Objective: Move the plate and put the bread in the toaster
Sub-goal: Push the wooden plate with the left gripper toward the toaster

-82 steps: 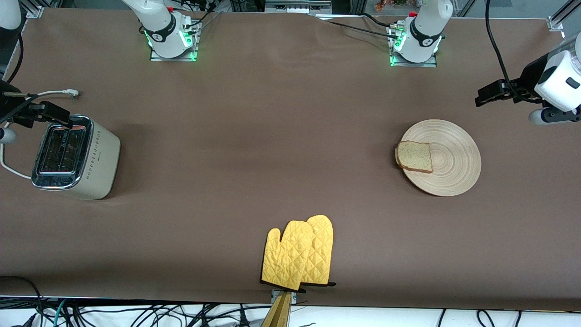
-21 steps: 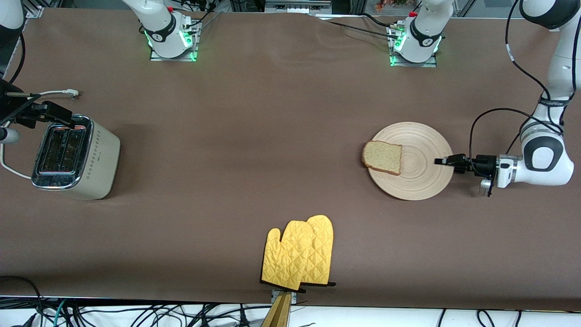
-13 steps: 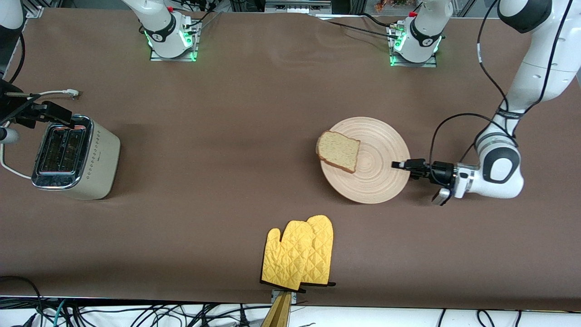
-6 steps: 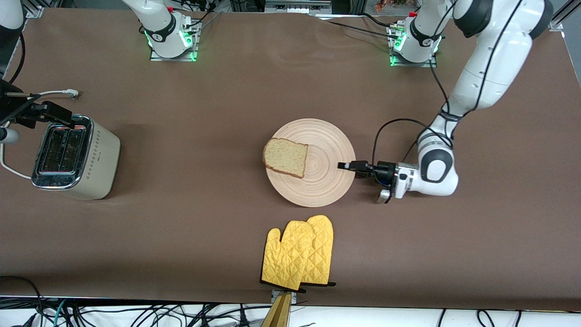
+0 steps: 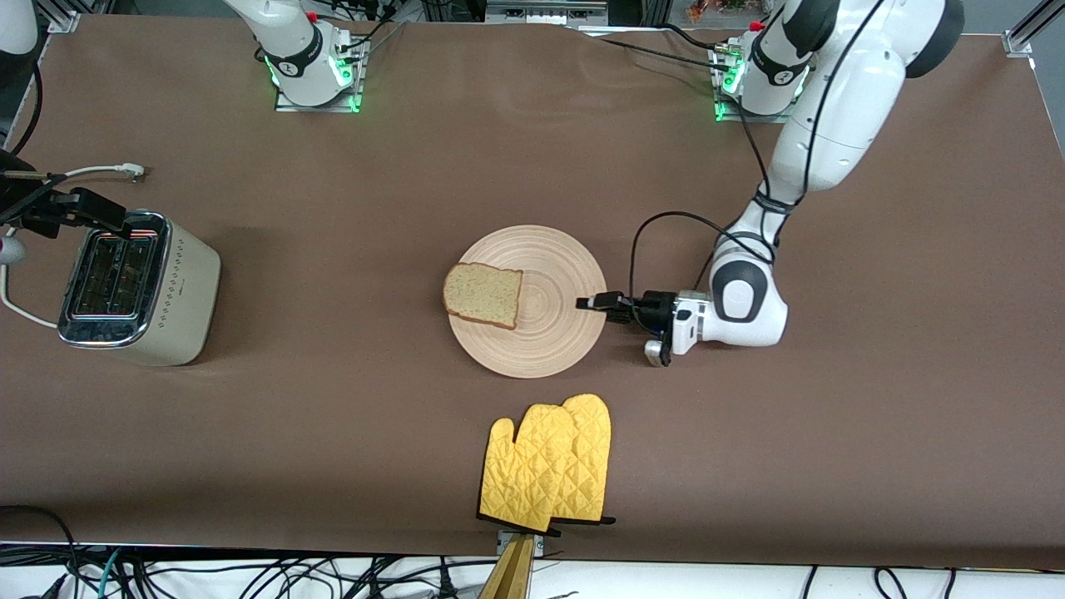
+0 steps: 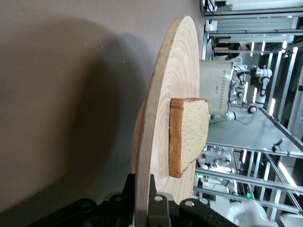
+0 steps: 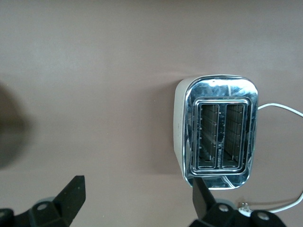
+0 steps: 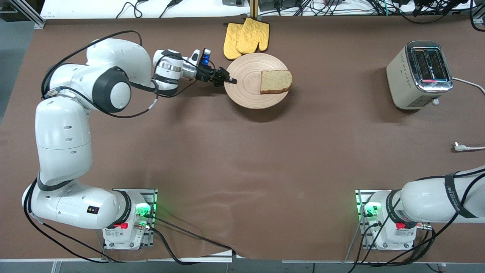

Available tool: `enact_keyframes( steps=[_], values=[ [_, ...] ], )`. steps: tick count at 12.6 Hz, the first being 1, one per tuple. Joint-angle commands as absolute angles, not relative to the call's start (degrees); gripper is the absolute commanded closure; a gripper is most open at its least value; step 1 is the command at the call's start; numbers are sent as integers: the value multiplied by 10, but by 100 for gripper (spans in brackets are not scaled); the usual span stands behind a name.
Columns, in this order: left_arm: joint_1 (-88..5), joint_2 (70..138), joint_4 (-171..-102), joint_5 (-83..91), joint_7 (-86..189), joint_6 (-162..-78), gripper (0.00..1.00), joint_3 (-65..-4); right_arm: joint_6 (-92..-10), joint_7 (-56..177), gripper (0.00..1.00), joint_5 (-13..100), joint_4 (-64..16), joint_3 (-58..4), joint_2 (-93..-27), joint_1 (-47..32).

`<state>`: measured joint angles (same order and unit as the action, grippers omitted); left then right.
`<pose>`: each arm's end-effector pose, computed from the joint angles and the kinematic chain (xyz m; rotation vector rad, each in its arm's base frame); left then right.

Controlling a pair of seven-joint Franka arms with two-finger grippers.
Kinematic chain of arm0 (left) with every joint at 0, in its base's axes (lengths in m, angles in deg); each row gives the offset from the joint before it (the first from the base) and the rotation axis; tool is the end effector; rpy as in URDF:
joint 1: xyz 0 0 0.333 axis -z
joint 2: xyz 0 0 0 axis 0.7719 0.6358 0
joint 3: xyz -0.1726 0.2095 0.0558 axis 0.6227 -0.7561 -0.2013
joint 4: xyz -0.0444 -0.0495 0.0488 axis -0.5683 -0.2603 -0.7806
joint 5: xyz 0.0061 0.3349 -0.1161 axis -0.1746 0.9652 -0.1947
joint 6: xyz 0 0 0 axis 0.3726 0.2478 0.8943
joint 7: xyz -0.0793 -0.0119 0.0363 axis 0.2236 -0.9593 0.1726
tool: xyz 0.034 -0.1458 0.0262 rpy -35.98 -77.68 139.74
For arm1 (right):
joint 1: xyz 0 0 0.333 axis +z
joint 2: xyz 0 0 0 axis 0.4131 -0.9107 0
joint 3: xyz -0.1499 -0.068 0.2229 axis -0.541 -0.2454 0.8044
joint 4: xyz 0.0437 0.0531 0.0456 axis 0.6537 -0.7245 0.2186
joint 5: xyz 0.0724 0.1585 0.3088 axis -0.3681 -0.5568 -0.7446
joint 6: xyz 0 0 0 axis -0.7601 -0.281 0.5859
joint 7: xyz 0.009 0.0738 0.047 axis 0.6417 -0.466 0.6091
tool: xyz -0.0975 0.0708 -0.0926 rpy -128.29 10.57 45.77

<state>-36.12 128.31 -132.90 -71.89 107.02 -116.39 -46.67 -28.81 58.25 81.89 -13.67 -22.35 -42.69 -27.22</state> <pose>0.5292 -0.3066 0.0983 1.8734 -0.0735 -0.1628 0.5457 -0.0376 0.4998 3.1167 -0.0267 -0.0382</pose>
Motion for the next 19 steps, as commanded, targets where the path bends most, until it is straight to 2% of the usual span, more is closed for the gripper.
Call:
enact_keyframes(
  steps=[1,7,11,13,14,17,18,19],
  values=[
    [-308,1276,-1324,-776,1067,-1160,100,-504,-301,578,0,815,-133,-220,-425,-277],
    [-251,1278,-1326,-823,1074,-1228,100,-511,-300,581,0,818,-135,-220,-448,-277],
    [-246,1280,-1327,-824,1067,-1230,100,-511,-294,588,0,819,-135,-220,-458,-277],
    [-247,1278,-1332,-826,1067,-1230,90,-513,-292,581,0,819,-135,-219,-468,-274],
    [-248,1275,-1333,-826,1066,-1230,79,-518,-292,580,0,819,-135,-219,-468,-274],
    [-250,1274,-1340,-825,1067,-1230,59,-520,-292,578,0,816,-138,-217,-481,-273],
    [-253,1269,-1344,-824,1068,-1229,37,-520,-292,577,0,814,-138,-214,-488,-269],
    [-253,1261,-1348,-823,1068,-1229,8,-521,-292,577,0,812,-140,-214,-492,-259]
  ],
)
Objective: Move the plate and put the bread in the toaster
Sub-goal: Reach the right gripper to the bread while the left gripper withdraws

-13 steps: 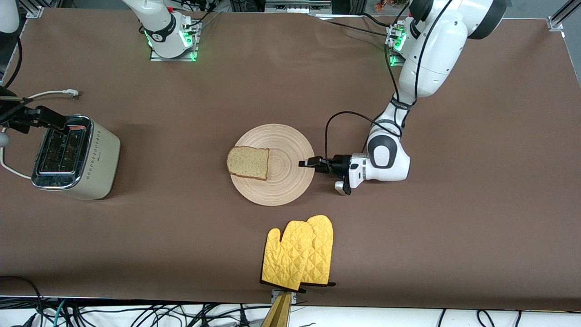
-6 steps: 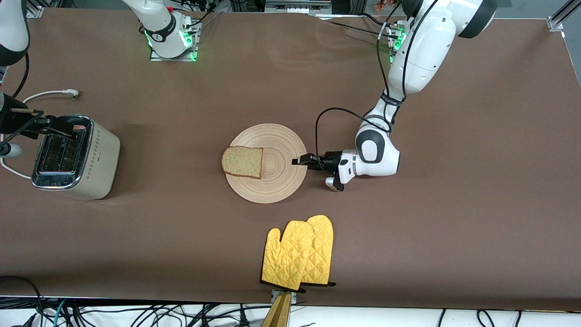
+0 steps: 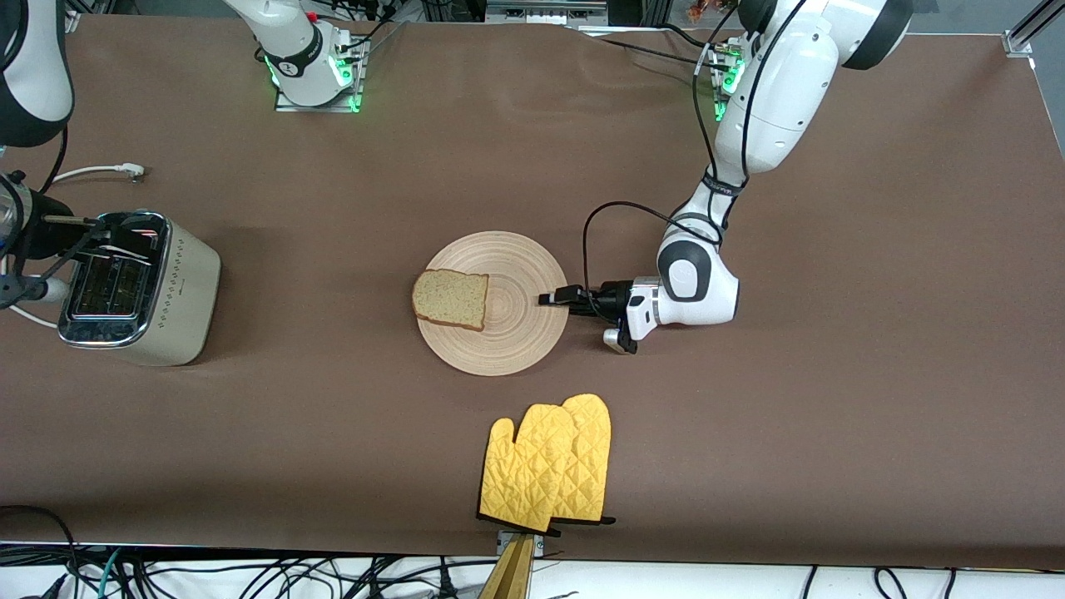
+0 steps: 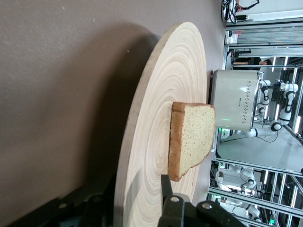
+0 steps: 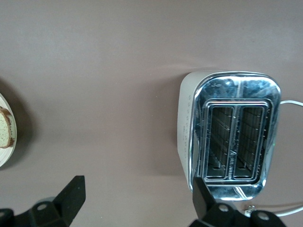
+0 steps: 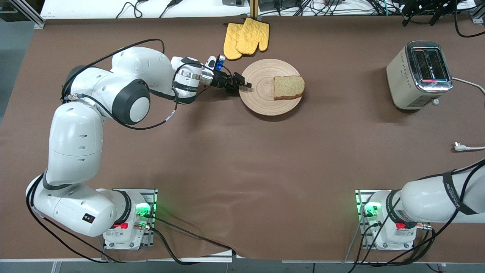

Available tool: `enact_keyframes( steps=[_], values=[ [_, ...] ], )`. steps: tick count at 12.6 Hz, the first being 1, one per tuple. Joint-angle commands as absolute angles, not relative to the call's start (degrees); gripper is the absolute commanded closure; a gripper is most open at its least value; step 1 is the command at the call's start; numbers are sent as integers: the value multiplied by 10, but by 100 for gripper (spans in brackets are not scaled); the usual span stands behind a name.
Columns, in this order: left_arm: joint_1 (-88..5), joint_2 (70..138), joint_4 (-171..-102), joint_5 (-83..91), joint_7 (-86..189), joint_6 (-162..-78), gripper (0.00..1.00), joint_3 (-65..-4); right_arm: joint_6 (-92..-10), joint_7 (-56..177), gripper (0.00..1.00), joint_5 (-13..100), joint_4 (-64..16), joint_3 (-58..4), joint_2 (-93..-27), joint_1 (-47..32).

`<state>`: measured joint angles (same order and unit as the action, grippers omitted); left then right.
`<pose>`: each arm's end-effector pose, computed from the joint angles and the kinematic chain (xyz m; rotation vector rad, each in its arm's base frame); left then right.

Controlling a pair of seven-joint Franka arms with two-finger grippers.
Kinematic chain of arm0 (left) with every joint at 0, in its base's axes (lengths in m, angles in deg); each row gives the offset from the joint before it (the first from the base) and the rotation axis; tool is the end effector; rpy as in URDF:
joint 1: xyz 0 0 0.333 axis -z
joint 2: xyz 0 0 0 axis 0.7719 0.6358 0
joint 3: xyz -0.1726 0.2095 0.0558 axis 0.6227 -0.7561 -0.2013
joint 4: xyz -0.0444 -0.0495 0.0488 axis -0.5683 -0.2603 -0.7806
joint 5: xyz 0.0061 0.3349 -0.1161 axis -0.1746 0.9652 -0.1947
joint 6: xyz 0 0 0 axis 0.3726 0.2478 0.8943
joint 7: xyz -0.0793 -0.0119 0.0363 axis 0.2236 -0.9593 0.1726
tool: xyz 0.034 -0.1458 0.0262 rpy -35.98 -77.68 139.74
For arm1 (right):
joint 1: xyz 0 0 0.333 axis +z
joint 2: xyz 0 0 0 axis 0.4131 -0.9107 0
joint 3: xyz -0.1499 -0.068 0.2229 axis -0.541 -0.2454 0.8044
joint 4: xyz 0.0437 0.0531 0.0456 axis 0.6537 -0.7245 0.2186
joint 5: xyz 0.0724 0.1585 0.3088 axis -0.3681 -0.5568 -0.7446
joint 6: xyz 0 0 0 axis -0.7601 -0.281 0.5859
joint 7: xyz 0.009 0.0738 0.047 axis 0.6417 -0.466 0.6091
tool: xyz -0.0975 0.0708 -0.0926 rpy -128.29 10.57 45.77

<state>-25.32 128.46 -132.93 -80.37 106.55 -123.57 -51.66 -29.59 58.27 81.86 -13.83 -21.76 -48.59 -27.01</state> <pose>0.5144 -0.3506 0.0850 1.9609 -0.0164 -0.1122 0.5622 -0.0308 0.4424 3.1173 -0.0023 -0.1815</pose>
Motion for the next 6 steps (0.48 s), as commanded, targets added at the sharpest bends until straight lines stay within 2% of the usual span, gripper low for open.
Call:
enact_keyframes(
  steps=[1,6],
  values=[
    [-256,1250,-1358,-823,1070,-1229,0,-527,-293,571,0,809,-142,-214,-500,-255],
    [-351,1144,-1452,-745,1064,-1227,0,-533,-323,483,0,686,-155,-214,-556,-206]
  ],
)
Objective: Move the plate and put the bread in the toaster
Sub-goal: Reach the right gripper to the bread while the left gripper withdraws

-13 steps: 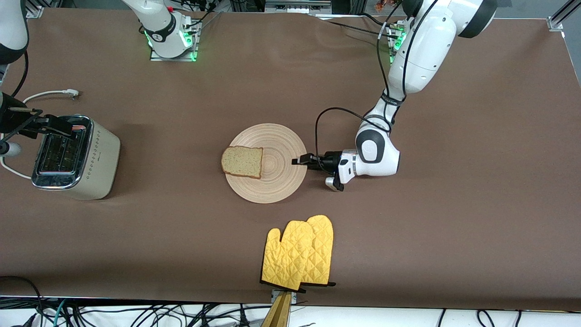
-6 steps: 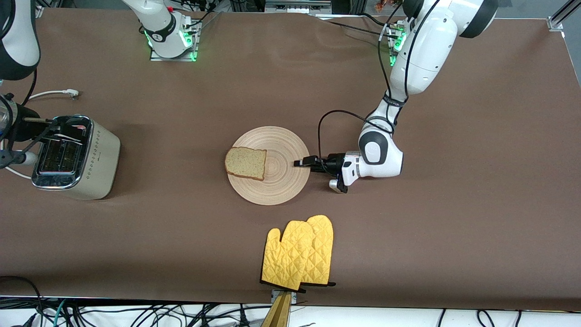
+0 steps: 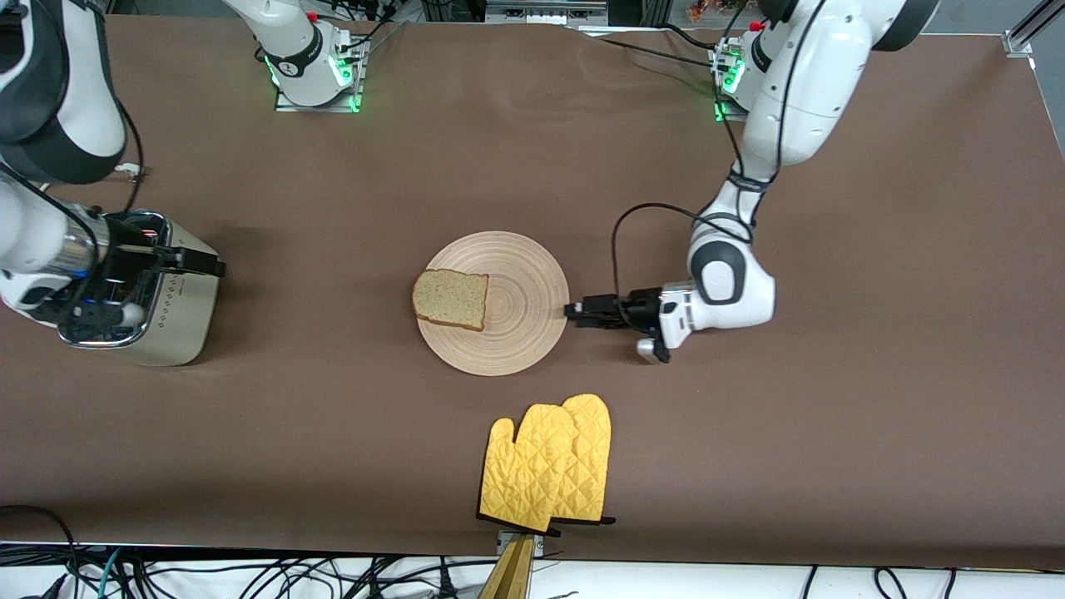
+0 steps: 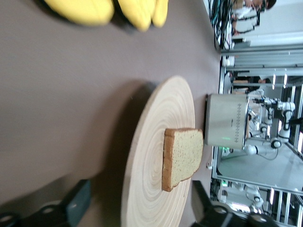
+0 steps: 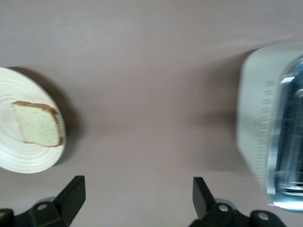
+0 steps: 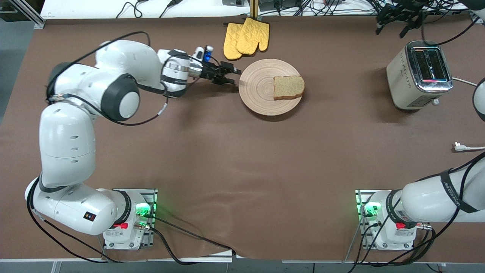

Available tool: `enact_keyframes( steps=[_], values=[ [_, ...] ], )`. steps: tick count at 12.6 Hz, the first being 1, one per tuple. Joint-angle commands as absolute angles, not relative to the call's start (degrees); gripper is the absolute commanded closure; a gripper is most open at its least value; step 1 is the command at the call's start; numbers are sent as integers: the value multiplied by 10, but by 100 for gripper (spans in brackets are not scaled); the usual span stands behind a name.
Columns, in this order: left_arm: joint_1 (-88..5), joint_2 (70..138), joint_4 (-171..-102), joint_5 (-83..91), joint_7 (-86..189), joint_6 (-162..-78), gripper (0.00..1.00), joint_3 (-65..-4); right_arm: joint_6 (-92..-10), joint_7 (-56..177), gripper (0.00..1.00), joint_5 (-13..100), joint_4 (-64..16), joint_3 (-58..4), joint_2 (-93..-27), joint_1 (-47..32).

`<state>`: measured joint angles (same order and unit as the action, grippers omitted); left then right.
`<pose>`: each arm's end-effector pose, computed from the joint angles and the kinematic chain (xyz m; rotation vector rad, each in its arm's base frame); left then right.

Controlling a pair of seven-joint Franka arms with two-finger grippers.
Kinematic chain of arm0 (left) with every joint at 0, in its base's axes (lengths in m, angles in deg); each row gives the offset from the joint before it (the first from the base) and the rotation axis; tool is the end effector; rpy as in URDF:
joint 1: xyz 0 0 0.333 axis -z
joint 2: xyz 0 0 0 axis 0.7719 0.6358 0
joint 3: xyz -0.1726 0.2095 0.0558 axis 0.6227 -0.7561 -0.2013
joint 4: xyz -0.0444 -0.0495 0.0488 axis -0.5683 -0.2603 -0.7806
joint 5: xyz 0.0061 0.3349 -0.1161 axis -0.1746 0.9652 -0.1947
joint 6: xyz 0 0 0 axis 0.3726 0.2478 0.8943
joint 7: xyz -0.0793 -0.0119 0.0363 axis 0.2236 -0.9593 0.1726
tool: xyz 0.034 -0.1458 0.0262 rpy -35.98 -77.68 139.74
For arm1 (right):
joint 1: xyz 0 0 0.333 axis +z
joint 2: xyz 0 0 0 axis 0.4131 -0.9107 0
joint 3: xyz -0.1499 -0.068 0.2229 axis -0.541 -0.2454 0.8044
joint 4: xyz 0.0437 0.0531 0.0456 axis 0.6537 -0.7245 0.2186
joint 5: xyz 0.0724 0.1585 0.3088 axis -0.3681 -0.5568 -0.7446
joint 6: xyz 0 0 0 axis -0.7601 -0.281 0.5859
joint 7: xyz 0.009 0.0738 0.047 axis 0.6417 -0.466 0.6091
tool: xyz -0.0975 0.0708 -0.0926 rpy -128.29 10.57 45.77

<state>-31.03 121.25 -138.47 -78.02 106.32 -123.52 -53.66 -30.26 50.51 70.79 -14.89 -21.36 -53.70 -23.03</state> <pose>0.5470 -0.2764 0.1235 1.9939 0.0474 -0.0119 0.5688 0.0399 0.3869 -2.9654 0.1420 0.3293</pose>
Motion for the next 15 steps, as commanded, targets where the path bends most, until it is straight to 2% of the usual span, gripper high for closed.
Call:
enact_keyframes(
  steps=[1,4,6,12,15],
  values=[
    [-383,1116,-1468,-703,1058,-1227,0,-533,-359,464,0,668,-172,-213,-567,-192],
    [-459,1032,-1485,-512,977,-1220,0,-527,-507,446,0,625,-241,-213,-597,-131],
    [-499,952,-1498,-371,854,-1203,0,-501,-560,410,0,622,-253,-213,-622,-97],
    [-547,801,-1497,-77,644,-1089,0,-487,-620,376,0,600,-253,-213,-675,-41],
    [-547,760,-1462,37,621,-1035,0,-487,-635,375,0,597,-253,-213,-689,-29]
  ],
)
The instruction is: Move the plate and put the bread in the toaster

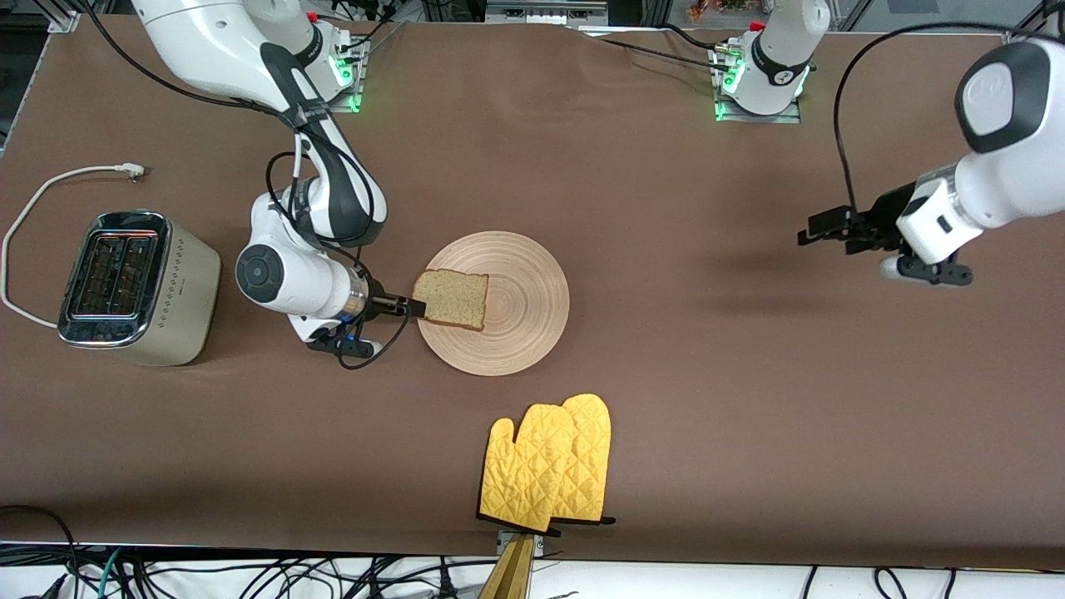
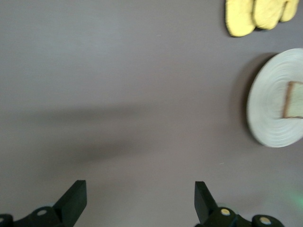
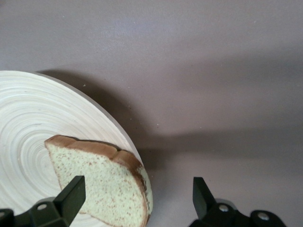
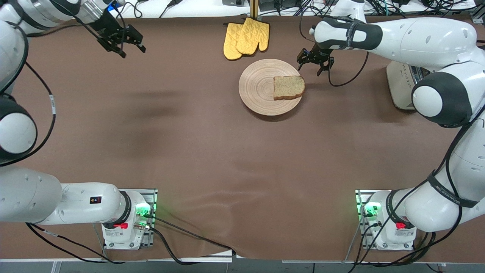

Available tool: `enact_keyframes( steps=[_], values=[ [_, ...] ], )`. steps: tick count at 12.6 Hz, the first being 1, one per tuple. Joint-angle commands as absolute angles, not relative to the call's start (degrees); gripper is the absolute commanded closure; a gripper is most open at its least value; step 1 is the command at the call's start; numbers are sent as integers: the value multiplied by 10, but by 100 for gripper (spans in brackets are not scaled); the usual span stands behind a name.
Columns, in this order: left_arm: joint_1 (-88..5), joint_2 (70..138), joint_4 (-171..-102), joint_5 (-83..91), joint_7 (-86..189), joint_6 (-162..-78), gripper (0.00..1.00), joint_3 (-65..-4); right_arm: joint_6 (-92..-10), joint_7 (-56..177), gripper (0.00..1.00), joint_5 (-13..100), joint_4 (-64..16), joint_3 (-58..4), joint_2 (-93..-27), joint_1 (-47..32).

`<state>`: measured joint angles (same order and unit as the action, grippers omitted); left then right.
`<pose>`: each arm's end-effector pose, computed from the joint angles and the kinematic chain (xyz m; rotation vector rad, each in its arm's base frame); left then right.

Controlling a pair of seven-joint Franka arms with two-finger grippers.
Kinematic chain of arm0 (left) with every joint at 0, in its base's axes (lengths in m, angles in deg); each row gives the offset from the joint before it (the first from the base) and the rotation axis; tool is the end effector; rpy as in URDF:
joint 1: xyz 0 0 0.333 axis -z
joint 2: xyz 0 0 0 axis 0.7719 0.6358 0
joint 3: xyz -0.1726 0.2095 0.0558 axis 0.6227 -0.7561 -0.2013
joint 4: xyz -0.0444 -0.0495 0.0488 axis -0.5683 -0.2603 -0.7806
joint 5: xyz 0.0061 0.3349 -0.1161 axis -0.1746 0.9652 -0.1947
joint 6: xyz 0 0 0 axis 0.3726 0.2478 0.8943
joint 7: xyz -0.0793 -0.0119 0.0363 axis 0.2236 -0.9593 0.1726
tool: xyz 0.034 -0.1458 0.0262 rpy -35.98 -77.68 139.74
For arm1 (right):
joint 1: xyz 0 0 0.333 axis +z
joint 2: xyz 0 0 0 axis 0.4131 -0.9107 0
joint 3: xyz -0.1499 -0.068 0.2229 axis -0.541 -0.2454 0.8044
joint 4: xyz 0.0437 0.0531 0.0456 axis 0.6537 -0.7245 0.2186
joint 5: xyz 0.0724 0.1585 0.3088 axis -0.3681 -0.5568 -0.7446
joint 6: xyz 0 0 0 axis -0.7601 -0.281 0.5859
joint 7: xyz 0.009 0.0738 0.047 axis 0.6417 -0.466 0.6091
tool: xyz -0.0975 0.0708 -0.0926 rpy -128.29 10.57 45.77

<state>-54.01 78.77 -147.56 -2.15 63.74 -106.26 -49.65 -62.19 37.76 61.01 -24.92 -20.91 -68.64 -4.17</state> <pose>0.5040 -0.0308 0.4046 2.8758 -0.0260 -0.1771 0.5580 0.2375 0.1987 -2.8966 0.2430 0.2543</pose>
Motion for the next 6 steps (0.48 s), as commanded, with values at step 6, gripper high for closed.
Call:
enact_keyframes(
  steps=[6],
  values=[
    [-547,761,-1416,127,626,-989,0,-488,-628,375,0,597,-273,-213,-692,-22]
  ],
)
